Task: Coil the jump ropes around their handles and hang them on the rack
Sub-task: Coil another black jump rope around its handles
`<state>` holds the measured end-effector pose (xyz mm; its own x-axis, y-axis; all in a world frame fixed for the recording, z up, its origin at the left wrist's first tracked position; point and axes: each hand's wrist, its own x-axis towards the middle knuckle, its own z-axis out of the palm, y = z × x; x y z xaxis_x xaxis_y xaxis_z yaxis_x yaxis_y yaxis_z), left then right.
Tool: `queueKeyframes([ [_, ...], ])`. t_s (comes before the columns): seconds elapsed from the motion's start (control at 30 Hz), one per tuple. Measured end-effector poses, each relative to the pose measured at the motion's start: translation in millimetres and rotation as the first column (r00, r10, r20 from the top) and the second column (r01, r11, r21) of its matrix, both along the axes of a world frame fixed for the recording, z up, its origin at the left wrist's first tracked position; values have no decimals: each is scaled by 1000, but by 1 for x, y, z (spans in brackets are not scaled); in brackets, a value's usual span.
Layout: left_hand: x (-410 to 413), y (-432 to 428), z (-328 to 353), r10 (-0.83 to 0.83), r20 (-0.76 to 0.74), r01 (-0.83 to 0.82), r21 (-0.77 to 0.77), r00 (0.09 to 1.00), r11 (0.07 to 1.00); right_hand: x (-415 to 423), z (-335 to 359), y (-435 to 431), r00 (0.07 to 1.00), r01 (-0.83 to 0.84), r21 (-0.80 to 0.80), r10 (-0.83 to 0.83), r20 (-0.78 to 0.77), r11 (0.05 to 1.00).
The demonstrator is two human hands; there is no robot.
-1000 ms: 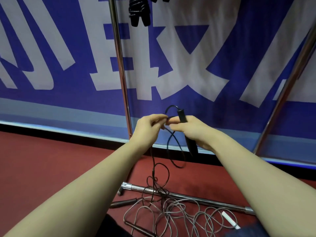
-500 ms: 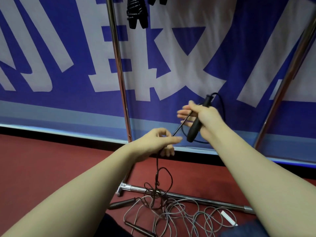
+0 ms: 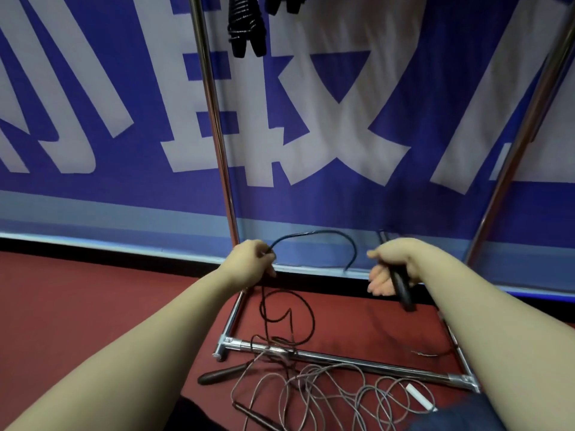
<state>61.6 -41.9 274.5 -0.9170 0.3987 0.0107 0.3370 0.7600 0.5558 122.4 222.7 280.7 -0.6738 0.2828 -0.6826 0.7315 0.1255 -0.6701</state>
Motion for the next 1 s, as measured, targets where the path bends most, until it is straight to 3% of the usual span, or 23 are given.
queueKeyframes([
  [0.03,0,3,1,35,-33,-33,41,999,999,1,4,-9,995,-90,19,90,-36,996],
  [0.1,5,8,3,15,-75,-15,-3,997,1000,-3,16,-22,938,-92,-86,58,-340,992],
  [0.17,9,14,3,-62,-57,66,59,996,996,-6,34,-38,787,-122,-188,-21,-616,974],
  [0.2,11,18,5,-100,-55,106,127,993,986,-7,40,-47,729,-176,-153,25,-684,972],
  [0.3,18,30,10,-103,-197,155,270,975,950,-8,36,-69,659,-332,190,371,-654,924],
  [0.37,21,33,14,-3,-325,127,359,946,925,-4,32,-76,652,-407,267,483,-584,874],
  [0.47,21,31,19,84,-404,102,417,911,903,0,39,-77,643,-396,236,451,-619,887],
  [0.53,21,30,23,22,-339,135,432,941,892,-1,45,-74,642,-353,220,406,-650,909],
  [0.6,25,30,27,-137,-75,155,559,988,814,-4,49,-70,691,-319,75,286,-663,945],
  [0.63,28,29,25,-236,79,140,612,969,778,-4,50,-68,724,-288,-26,200,-660,957],
  [0.67,30,26,22,-327,200,141,616,923,775,-5,53,-67,743,-252,-123,111,-660,960],
  [0.73,32,19,11,-429,378,227,474,820,851,-5,63,-63,726,-207,-330,-81,-683,921],
  [0.83,27,10,-15,-368,590,383,107,718,918,-4,83,-56,574,-170,-662,-473,-669,730],
  [0.9,22,4,-28,-287,646,458,-109,708,882,-3,89,-49,416,-166,-776,-671,-614,608],
  [1.0,12,-7,-39,-192,670,444,-227,717,867,-4,82,-33,303,-127,-854,-800,-518,505],
])
